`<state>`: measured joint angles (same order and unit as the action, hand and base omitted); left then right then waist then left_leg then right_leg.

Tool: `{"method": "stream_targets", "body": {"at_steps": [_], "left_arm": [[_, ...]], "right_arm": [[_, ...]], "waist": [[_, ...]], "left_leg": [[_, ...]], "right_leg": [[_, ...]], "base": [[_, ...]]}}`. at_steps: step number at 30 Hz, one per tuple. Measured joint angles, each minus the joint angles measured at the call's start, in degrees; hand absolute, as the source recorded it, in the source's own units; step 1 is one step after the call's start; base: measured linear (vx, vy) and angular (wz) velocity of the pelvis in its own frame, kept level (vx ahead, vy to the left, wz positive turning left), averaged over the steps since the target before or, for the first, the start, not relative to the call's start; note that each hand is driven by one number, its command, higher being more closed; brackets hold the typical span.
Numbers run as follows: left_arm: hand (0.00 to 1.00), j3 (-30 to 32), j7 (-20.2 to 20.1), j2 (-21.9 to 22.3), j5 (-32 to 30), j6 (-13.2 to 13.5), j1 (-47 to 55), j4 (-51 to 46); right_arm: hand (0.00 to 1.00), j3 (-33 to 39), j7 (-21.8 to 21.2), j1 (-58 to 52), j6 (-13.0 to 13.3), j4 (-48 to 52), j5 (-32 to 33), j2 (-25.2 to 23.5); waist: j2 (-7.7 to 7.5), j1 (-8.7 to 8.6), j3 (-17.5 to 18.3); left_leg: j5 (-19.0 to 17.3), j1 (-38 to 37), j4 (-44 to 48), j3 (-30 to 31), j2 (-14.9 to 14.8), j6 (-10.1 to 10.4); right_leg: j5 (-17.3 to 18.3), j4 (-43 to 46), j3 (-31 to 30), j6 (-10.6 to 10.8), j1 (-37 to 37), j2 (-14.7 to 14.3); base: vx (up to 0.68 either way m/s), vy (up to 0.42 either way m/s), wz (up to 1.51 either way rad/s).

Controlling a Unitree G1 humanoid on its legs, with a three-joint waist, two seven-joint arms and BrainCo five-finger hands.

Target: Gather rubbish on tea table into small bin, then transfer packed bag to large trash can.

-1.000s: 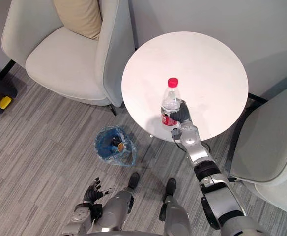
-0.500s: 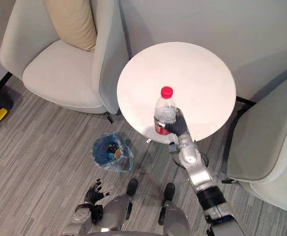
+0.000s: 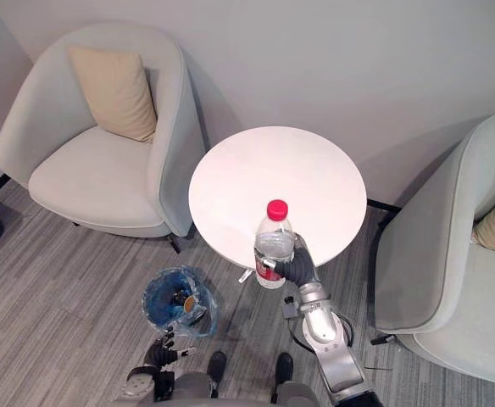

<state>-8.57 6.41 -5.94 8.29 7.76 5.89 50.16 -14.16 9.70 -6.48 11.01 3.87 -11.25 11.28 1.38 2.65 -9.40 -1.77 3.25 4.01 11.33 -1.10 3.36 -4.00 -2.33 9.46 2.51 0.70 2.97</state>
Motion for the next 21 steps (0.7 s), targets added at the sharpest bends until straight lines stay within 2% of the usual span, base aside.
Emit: {"method": "stream_targets", "body": {"at_steps": [4,7,8,9,11,12,14,15,16,20,21], "left_arm": [[0.00,-1.14,-0.02,0.05,-0.02,0.07,-0.39,0.36],[0.00,-2.08,-0.02,0.02,-0.02,0.21,-0.50,0.34],[0.00,-2.08,-0.03,0.17,-0.05,0.19,-0.15,0.37],[0.00,-2.08,-0.04,0.24,-0.05,0.18,-0.10,0.38],[0.00,-2.20,-0.04,1.19,-0.14,0.18,-0.26,0.35],[0.00,-2.34,-0.04,1.38,-0.20,0.19,-0.26,0.33],[0.00,-3.19,-0.05,1.52,-0.95,0.20,0.03,0.17],[0.00,-3.41,-0.03,1.46,-1.29,0.28,0.46,-0.15],[0.00,-3.70,0.00,1.29,-1.42,0.30,0.40,-0.17],[0.00,-3.67,0.12,-0.11,-2.30,0.34,0.16,-0.54],[0.00,-3.41,0.16,-0.42,-2.25,0.31,0.26,-1.24]], "right_arm": [[1.00,0.06,0.24,-0.83,0.01,0.45,-0.11,-0.02],[1.00,-0.22,0.31,-0.94,0.00,0.63,-0.42,0.61],[1.00,-0.03,0.55,-0.97,0.00,0.95,-0.57,0.73],[1.00,0.06,0.81,-0.99,0.00,1.16,-0.57,0.85],[1.00,0.88,2.20,-0.78,0.03,2.24,-0.62,1.83],[1.00,1.30,2.50,-0.72,0.00,2.23,-0.62,1.94],[1.00,2.94,2.89,-0.61,-0.07,2.23,-0.64,1.86],[1.00,4.13,3.06,-0.46,-0.08,2.20,-0.66,1.94],[1.00,4.57,3.17,-0.30,-0.17,2.20,-0.73,1.77],[1.00,4.11,3.93,0.10,-0.24,2.12,-1.41,-0.01],[1.00,3.44,3.90,0.29,-0.25,1.96,-1.74,-0.47]], "waist": [[0.61,-0.43,0.08],[1.19,0.21,0.07],[1.79,-0.19,0.22],[1.87,-0.50,0.25],[2.99,-0.84,0.69],[3.13,-0.90,0.77],[3.67,-1.76,1.12],[3.80,-1.67,1.20],[3.98,-1.44,1.36],[1.90,-1.50,0.54],[1.24,-1.26,0.14]], "left_leg": [[-0.02,2.30,1.67,2.87,0.30,0.06],[-0.21,3.68,2.54,3.86,0.59,-0.13],[-1.77,4.22,2.40,-1.35,-0.93,-3.27],[-1.79,4.17,1.98,-4.43,-1.67,-4.41],[-1.36,5.08,2.59,-19.99,-5.92,-8.46],[-1.37,5.26,2.96,-23.18,-6.77,-8.64],[-1.17,5.55,4.44,-31.46,-9.15,-8.38],[1.38,5.59,5.08,-32.03,-9.37,-6.31],[1.67,5.52,5.21,-31.97,-9.13,-4.80],[0.62,5.35,5.73,-31.68,-7.29,-3.08],[-0.70,5.42,6.98,-31.88,-6.81,-2.62]], "right_leg": [[0.27,-0.04,3.13,-0.08,-0.42,0.09],[1.30,0.83,5.51,-0.46,-0.54,0.19],[2.23,1.92,7.79,-0.22,-0.66,0.69],[2.62,2.41,8.52,-0.12,-0.67,1.19],[3.60,3.51,12.69,0.32,-0.92,3.39],[3.86,3.69,13.57,0.51,-1.03,3.69],[5.56,5.61,16.64,1.73,-1.41,4.87],[6.28,6.89,17.15,2.31,-1.43,5.42],[6.48,7.33,17.06,2.61,-1.43,5.78],[6.79,7.43,14.77,3.12,-1.51,7.62],[7.85,9.14,14.25,4.57,-1.12,8.75]], "base": [[-0.03,-0.006,0.35],[-0.06,-0.014,0.56],[-0.05,-0.009,0.65],[-0.05,-0.011,0.86],[0.02,0.059,0.89],[0.05,0.091,0.89],[0.10,0.074,0.82],[0.13,0.088,0.51],[0.16,0.136,0.29],[0.11,0.109,0.12],[0.05,0.110,-0.03]]}}
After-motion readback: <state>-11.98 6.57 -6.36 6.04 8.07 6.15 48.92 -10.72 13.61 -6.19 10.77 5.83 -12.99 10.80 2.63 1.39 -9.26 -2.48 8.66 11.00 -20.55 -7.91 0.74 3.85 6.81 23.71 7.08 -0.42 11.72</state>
